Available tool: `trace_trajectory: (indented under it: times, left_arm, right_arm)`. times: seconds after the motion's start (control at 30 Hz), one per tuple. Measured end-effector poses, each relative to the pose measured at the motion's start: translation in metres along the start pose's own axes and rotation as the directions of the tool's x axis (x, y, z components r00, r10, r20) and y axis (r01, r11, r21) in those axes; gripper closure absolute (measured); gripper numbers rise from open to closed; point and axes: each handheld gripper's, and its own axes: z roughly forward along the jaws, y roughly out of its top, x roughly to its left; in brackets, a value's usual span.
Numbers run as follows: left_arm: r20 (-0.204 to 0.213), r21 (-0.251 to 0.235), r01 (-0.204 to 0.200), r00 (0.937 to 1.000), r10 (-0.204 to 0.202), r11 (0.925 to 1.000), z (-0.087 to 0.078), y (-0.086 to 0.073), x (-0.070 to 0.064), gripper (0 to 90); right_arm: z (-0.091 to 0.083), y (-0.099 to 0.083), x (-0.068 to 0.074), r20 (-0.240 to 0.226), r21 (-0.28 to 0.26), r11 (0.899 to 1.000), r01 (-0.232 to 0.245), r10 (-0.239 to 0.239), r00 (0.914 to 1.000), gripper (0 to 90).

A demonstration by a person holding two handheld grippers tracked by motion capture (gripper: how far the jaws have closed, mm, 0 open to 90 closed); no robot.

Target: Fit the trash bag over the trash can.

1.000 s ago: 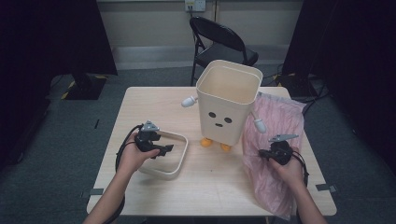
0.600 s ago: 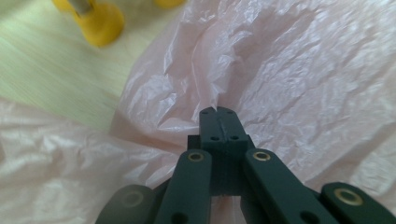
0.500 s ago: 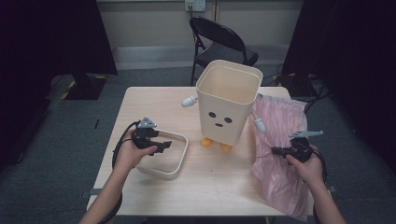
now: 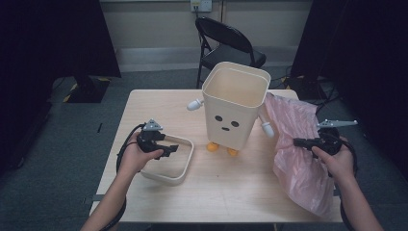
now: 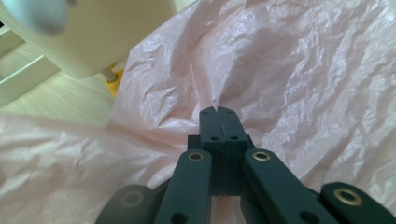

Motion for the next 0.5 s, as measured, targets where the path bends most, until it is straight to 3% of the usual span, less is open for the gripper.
trace_trajectory:
  times: [0.1,0.27,0.5]
  left_arm:
    - [-0.001,-0.005,0.013,0.9999,-0.013,0.9999,-0.001,0.0,0.0,25.8]
    - [0.001,-0.009,-0.001,1.0,0.001,1.0,-0.003,0.002,0.001,25.8]
    - [-0.002,-0.012,0.006,1.0,-0.006,0.9999,-0.004,0.005,-0.001,25.8]
  right_arm:
    - [-0.006,0.007,0.001,-0.003,-0.009,1.0,0.007,-0.007,1.0,90.0]
    - [-0.015,0.016,0.001,-0.007,-0.023,0.999,0.022,-0.023,0.9997,90.0]
    - [-0.038,0.036,0.002,-0.006,-0.061,0.997,0.044,-0.044,0.999,90.0]
